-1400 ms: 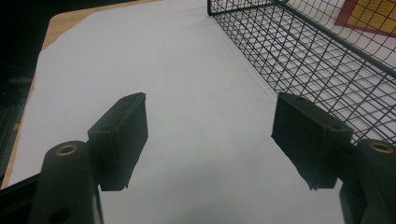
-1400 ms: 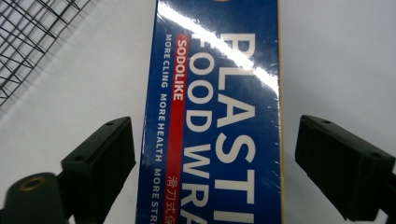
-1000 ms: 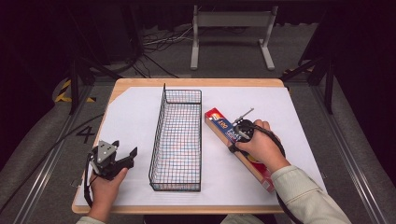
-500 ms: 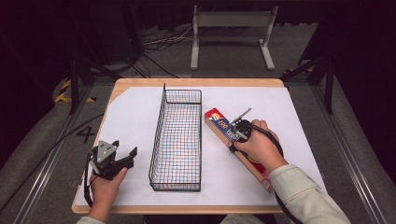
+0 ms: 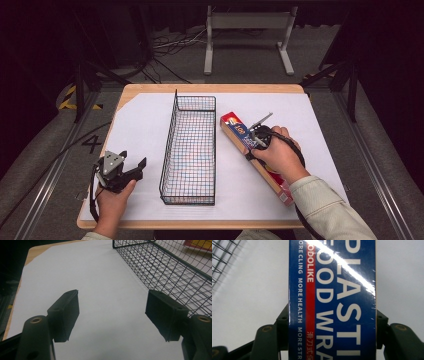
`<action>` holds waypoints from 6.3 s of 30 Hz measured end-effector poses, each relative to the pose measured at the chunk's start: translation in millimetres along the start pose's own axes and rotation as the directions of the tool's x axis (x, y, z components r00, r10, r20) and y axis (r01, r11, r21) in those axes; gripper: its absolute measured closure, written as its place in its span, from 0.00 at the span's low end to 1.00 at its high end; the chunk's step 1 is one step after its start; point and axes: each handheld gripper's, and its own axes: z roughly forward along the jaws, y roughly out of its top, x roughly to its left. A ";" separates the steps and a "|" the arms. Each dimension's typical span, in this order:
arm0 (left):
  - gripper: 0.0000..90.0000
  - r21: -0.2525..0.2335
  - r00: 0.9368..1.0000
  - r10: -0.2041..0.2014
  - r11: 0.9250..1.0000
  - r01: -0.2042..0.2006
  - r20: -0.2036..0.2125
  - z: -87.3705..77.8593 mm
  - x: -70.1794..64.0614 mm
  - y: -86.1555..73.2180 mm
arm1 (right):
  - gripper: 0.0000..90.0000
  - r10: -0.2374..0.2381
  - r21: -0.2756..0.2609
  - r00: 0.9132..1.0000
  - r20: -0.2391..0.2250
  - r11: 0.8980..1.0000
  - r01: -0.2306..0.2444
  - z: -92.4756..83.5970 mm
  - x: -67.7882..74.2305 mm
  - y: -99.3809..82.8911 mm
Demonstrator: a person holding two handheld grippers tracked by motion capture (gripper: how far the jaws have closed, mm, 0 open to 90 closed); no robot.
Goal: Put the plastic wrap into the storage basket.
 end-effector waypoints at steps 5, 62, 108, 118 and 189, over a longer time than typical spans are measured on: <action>0.30 -0.010 1.000 -0.011 1.000 0.011 0.001 -2.7 0.2 0.9 | 0.45 0.017 -0.013 1.000 0.004 1.000 -0.017 -11.8 3.4 1.2; 0.31 -0.006 0.999 -0.032 0.999 0.032 0.023 15.2 -3.7 8.6 | 0.45 0.341 -0.024 0.940 -0.029 0.939 -0.342 -60.9 110.4 85.4; 0.30 -0.012 0.999 -0.038 0.999 0.038 0.019 16.7 -5.1 8.4 | 0.45 0.566 -0.126 0.824 0.006 0.818 -0.561 -27.4 142.1 126.1; 0.30 -0.010 0.999 -0.035 0.999 0.036 0.024 16.4 -4.5 8.2 | 0.45 0.575 -0.130 0.818 0.002 0.811 -0.570 -17.9 142.9 127.1; 0.31 0.009 0.999 -0.045 0.999 0.045 -0.004 16.7 -2.4 6.8 | 0.42 0.529 -0.037 0.835 0.150 0.847 -0.530 42.7 154.3 121.3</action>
